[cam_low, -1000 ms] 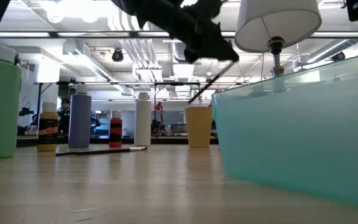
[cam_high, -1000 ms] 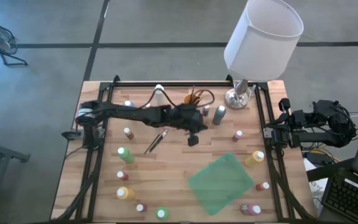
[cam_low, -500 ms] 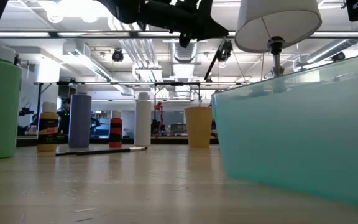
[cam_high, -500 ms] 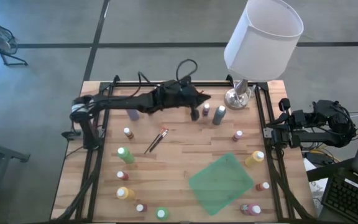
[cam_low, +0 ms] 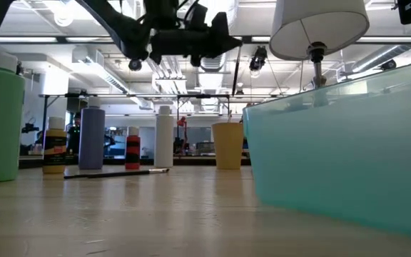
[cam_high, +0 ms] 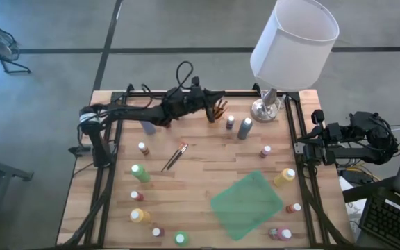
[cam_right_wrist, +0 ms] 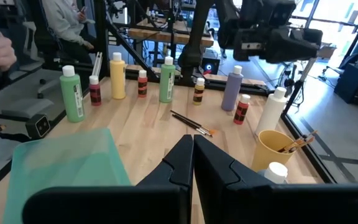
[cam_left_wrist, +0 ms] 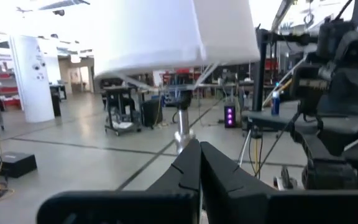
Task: Pick & Place Paint Supplies
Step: Put the silver paintbrush into the yellow cup
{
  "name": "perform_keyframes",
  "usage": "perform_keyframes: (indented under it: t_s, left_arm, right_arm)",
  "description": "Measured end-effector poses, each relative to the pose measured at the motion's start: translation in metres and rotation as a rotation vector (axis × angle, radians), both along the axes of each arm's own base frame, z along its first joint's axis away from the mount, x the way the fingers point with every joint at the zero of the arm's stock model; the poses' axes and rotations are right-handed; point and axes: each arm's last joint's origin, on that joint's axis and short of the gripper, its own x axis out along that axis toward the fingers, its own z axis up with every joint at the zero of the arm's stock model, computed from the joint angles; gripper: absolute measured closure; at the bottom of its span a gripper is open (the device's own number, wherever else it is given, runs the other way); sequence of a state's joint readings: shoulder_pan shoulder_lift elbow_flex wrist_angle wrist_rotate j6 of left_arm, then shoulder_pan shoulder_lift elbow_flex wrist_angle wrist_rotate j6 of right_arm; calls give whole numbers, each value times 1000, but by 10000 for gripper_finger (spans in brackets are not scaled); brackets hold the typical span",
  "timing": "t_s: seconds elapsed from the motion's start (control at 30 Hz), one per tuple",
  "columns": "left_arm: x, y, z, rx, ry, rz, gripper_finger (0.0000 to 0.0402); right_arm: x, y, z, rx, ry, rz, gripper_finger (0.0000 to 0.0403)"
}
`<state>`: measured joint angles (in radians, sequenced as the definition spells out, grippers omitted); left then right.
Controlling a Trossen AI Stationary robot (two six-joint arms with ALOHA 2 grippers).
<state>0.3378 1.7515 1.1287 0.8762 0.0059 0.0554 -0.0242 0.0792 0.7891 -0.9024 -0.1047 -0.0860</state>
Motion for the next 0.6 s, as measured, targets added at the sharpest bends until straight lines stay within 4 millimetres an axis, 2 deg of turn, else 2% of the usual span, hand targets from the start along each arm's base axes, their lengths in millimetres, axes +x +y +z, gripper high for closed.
perform_keyframes:
  t_s: [0.17, 0.3, 0.5, 0.6]
  left_arm:
    - [-4, 2, -12, -5, 25, 10, 399]
    - [-4, 3, -12, -6, 29, 13, 399]
    - [0, 5, -20, 1, 51, 16, 399]
    - [6, 7, -30, -9, 78, 16, 399]
  right_arm:
    - [0, 0, 0, 0, 0, 0, 394]
    - [0, 0, 0, 0, 0, 0, 394]
    - [0, 0, 0, 0, 0, 0, 394]
    - [0, 0, 0, 0, 0, 0, 394]
